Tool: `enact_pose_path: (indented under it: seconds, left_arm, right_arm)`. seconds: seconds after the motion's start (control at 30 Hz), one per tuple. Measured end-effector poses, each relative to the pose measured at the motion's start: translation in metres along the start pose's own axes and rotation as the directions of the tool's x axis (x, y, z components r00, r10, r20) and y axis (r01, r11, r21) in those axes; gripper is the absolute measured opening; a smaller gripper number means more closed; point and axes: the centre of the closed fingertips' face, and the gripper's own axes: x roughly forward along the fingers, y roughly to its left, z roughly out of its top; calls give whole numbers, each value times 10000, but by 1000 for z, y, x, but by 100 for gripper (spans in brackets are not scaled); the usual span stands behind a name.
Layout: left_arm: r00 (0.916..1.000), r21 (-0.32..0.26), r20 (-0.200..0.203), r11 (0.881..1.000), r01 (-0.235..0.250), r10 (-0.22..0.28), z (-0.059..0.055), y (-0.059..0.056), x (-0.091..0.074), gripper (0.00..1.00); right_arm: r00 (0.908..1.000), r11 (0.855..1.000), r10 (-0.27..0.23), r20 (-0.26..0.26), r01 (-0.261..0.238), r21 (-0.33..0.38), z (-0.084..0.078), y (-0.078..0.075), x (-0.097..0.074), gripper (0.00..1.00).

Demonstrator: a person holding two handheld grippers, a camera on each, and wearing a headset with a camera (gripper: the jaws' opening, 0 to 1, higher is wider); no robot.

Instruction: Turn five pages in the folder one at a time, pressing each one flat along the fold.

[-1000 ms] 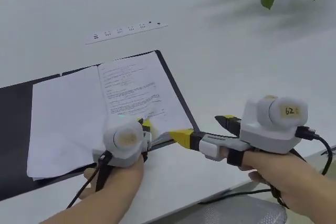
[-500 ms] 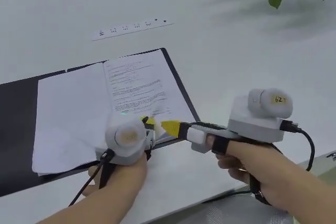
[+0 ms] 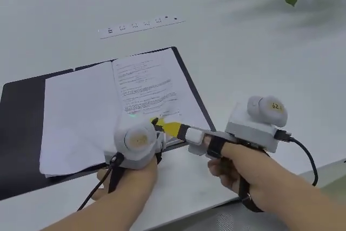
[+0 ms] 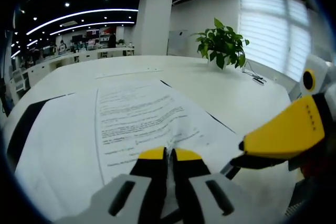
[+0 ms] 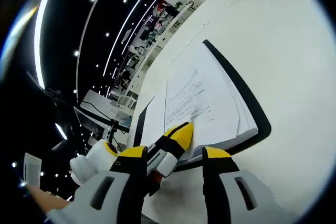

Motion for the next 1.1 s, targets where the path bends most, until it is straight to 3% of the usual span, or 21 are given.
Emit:
enact_pose_path:
  seconds: [0.17,0.3,0.4,0.53,0.57,0.63,0.73,0.8,0.87,0.97,1.1]
  left_arm:
    - [10000,-46,-3,10000,14,-14,0,0,1,3]
    - [10000,-73,6,10000,26,-26,0,0,1,3]
    - [10000,-76,-26,10000,31,-31,0,0,1,3]
    - [9999,-153,-108,9999,56,-58,0,0,1,4]
    - [9999,-170,-135,9998,73,-75,0,0,1,5]
    - [9996,-355,-195,9992,178,-185,0,-1,1,5]
    - [9926,-970,-612,9904,990,-1052,2,-9,-3,12]
    - [9866,-498,-1170,9928,1089,-1141,-1,-5,-9,14]
    - [9878,-711,-1109,9923,1019,-1094,4,1,-15,19]
    - [9878,-216,-1135,9943,1049,-1067,8,10,-29,24]
    - [9899,199,-880,9933,1135,-1114,18,20,-49,31]
  right_arm:
    - [9995,9988,-191,251,179,453,4,-5,3,38]
    - [9969,9963,-558,555,519,686,8,-12,5,28]
    - [9903,9887,-1142,792,1055,1066,11,-25,6,20]
    - [9742,9689,-2037,975,1863,1630,11,-43,4,1]
    - [9744,9700,-1977,1067,1788,1649,12,-43,4,0]
    - [9724,9693,-2017,1176,1810,1665,12,-42,3,0]
    - [9727,9713,-1918,1305,1691,1670,13,-38,0,0]
    - [9725,9757,-1826,1444,1612,1484,15,-34,-2,0]
    - [9733,9815,-1708,1537,1544,1128,17,-28,-3,0]
    - [9717,9865,-1562,1774,1447,761,21,-18,-6,0]
    - [9713,9907,-1337,1968,1363,0,24,0,-11,0]
